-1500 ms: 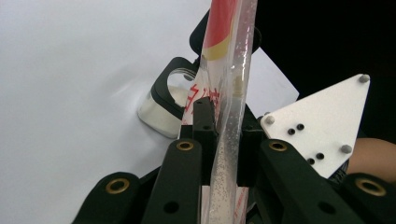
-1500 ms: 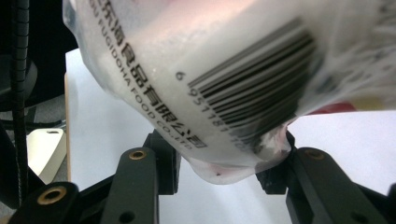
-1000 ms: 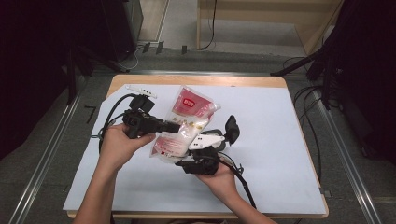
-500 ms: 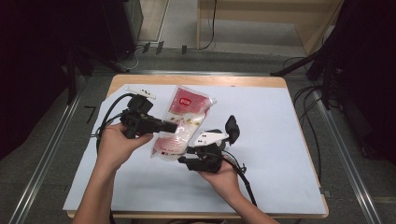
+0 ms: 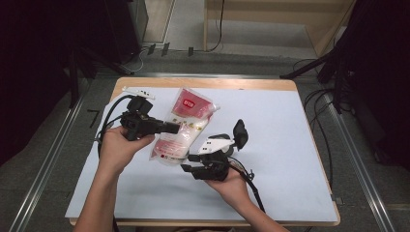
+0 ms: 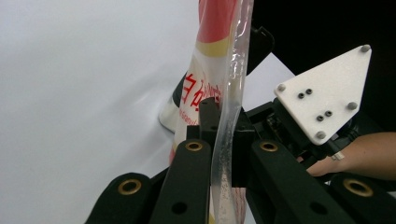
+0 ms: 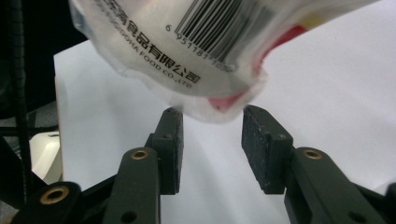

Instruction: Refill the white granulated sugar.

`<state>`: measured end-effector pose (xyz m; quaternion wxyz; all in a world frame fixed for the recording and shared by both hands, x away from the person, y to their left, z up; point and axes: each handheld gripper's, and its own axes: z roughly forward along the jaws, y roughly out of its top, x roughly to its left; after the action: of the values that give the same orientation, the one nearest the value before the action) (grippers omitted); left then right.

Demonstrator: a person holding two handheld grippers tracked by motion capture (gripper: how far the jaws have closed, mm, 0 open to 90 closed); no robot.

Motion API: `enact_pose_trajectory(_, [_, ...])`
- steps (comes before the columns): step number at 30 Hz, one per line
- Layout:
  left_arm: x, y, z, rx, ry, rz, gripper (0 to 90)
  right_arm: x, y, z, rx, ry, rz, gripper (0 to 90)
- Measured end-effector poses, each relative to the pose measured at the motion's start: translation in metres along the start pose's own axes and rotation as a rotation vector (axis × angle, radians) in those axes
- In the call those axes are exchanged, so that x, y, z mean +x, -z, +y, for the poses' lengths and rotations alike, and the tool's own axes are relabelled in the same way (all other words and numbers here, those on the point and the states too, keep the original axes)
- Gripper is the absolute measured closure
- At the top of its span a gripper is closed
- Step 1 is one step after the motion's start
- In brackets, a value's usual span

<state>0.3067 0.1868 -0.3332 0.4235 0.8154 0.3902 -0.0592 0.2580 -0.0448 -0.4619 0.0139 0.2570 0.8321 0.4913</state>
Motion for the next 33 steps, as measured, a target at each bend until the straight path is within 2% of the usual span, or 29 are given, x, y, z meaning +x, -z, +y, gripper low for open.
enact_pose_trajectory(4, [0.01,0.001,-0.002,-0.016,0.03,-0.015,89.3,-0.001,0.003,-0.001,0.001,-0.004,0.004,59.5])
enact_pose_trajectory(9, [0.022,0.001,-0.003,-0.043,0.04,-0.023,89.5,-0.002,0.005,-0.002,0.007,-0.003,0.005,59.4])
enact_pose_trajectory(13, [0.029,0.003,-0.003,-0.064,0.056,-0.014,89.6,-0.003,0.007,-0.003,0.005,-0.002,0.001,59.2])
enact_pose_trajectory(24, [0.048,0.0,0.002,-0.117,0.068,-0.012,89.7,-0.004,0.019,-0.005,-0.004,-0.02,0.018,57.6])
enact_pose_trajectory(33, [0.062,-0.011,0.005,-0.125,0.079,0.004,89.7,-0.003,0.03,-0.009,0.0,-0.005,0.009,56.3])
